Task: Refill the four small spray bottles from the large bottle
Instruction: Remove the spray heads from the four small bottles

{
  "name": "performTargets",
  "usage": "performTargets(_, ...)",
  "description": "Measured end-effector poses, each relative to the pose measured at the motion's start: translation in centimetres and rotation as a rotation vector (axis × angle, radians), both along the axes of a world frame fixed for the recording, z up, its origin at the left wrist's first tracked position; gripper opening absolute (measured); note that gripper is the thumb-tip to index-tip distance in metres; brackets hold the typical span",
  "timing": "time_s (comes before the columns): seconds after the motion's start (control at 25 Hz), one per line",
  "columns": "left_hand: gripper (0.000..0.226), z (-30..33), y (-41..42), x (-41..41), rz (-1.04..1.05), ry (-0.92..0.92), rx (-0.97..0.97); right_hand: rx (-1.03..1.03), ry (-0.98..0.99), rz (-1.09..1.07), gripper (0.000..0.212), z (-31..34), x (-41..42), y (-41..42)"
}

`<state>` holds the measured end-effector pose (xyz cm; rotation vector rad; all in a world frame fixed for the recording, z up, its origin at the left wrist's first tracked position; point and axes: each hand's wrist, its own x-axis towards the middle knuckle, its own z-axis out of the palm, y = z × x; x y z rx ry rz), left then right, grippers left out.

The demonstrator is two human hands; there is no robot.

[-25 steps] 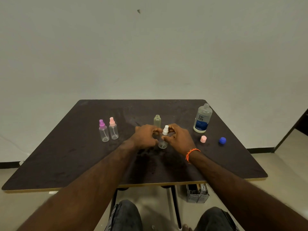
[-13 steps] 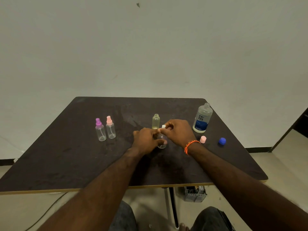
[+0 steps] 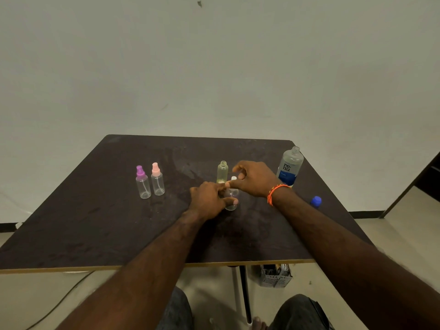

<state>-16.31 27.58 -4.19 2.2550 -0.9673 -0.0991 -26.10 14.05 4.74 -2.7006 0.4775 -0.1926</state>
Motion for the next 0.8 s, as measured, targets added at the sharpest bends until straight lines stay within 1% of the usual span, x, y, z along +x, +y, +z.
performTargets(0.12,0.048,-0.1,0.0,0.1,-0.012,-0.007,0.020,-0.062,0.039,-0.063,0.032,-0.9,0.5,0.4)
performTargets(0.24,0.044,0.1,-0.1,0.1,-0.018,-0.018,0.036,-0.075,0.050,-0.011,0.018,-0.9,0.4,1.1)
performTargets(0.28,0.044,0.2,-0.1,0.0,-0.021,-0.021,0.036,-0.066,0.067,0.023,0.016,-0.7,0.3,1.1)
performTargets(0.36,0.044,0.1,0.0,-0.1,-0.019,-0.013,0.026,-0.024,0.102,0.087,0.028,0.0,0.1,1.0)
performTargets(0.44,0.038,-0.1,0.1,-0.1,-0.010,0.007,0.004,-0.037,0.090,0.082,0.038,0.1,0.1,1.0)
performTargets(0.56,0.030,-0.3,0.1,0.0,-0.017,0.017,0.001,-0.056,0.051,-0.045,0.031,-0.8,0.4,1.0)
performTargets(0.6,0.032,-0.2,0.1,0.1,-0.019,0.018,0.002,-0.061,0.053,-0.061,0.029,-1.0,0.5,1.1)
performTargets(0.68,0.035,-0.1,0.1,0.1,-0.014,0.012,-0.004,-0.046,0.058,-0.023,0.020,-0.8,0.5,1.3)
performTargets(0.72,0.038,-0.1,0.1,0.1,-0.012,0.008,-0.004,-0.027,0.067,0.013,0.020,-0.6,0.5,1.2)
performTargets(0.8,0.040,-0.1,0.2,0.0,-0.019,0.012,-0.003,0.078,0.079,0.038,0.033,-0.3,0.1,0.9)
